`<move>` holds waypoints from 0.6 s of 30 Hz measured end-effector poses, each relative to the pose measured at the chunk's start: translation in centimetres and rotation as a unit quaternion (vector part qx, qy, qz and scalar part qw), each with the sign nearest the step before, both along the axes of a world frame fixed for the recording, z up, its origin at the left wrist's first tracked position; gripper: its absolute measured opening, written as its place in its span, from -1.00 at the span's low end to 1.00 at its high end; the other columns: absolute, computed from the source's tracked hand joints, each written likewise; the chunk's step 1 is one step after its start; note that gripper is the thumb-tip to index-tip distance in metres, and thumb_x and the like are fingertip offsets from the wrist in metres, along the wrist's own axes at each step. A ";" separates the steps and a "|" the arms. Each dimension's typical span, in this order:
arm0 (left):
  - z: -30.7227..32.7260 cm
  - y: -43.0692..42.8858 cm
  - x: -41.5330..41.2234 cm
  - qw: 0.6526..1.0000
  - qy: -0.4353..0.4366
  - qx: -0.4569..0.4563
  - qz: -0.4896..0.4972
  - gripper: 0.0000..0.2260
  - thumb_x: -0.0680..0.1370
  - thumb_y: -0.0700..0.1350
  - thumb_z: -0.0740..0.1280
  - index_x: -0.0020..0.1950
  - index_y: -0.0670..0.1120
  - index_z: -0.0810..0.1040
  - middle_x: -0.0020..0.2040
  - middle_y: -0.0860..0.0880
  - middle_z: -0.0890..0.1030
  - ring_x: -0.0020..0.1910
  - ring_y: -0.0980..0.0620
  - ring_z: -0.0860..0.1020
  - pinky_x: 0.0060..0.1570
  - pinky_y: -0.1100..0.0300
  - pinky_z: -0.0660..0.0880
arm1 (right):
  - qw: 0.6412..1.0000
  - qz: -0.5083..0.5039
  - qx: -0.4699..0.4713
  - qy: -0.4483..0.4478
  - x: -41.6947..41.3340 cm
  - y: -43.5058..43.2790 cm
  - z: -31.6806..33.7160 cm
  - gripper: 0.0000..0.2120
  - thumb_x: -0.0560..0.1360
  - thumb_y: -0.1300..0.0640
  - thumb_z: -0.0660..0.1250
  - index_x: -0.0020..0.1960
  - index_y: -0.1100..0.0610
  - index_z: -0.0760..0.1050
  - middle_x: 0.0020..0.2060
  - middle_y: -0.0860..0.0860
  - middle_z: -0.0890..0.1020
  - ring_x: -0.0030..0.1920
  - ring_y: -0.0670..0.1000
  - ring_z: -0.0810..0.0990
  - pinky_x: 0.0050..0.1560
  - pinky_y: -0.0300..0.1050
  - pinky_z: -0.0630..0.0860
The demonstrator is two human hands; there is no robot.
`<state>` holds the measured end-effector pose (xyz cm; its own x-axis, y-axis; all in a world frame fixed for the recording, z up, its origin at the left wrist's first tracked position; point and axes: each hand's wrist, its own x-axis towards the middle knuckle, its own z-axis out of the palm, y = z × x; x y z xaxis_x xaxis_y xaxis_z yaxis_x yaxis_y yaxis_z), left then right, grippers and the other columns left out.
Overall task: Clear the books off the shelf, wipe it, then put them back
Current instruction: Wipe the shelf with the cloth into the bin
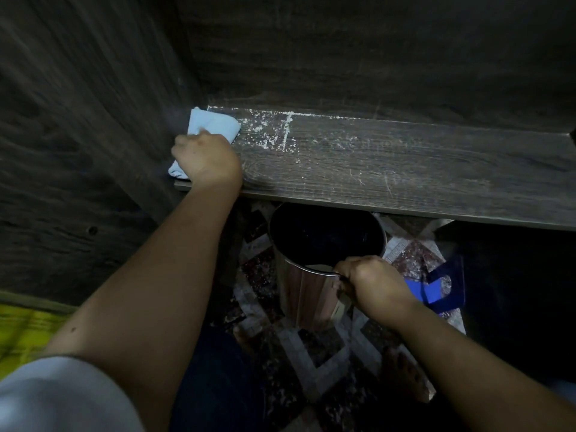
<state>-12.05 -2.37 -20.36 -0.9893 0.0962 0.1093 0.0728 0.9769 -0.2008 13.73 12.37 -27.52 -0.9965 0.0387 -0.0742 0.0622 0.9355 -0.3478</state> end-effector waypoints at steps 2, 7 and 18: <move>0.0 0.0 -0.2 1.000 -0.013 -0.005 -0.004 -0.63 0.66 0.01 0.12 0.32 -0.22 0.44 0.25 -0.19 0.48 0.22 -0.20 0.40 0.13 0.04 0.34 | 1.000 0.002 -0.005 0.002 0.1 0.2 0.0 -0.92 0.45 0.21 0.35 -0.07 0.15 0.60 -0.18 0.06 0.61 -0.12 0.14 0.59 -0.23 -0.16 0.33; -0.6 0.7 0.6 0.998 0.022 0.048 -0.031 -0.72 0.65 -0.13 0.17 0.23 -0.30 0.49 0.15 -0.26 0.53 0.15 -0.27 0.48 0.05 0.00 0.42 | 1.000 0.003 -0.004 0.004 0.5 1.0 -0.7 -0.97 0.41 0.19 0.40 -0.15 0.11 0.60 -0.26 0.03 0.61 -0.22 0.13 0.60 -0.28 -0.17 0.34; 0.7 5.7 6.8 0.977 0.048 0.155 -0.139 -0.72 0.53 0.05 0.38 0.00 -0.18 0.57 -0.17 -0.15 0.64 -0.18 -0.15 0.65 -0.34 0.12 0.48 | 1.000 -0.008 -0.010 -0.023 0.9 1.3 -0.7 -0.92 0.46 0.14 0.32 -0.09 0.07 0.58 -0.15 0.00 0.61 -0.07 0.11 0.57 -0.16 -0.10 0.44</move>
<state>-5.22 3.34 -19.70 -0.9135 0.3068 0.2672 0.3391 0.9371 0.0831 14.58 13.70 -28.23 -0.9914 0.0522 -0.1203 0.0929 0.9268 -0.3638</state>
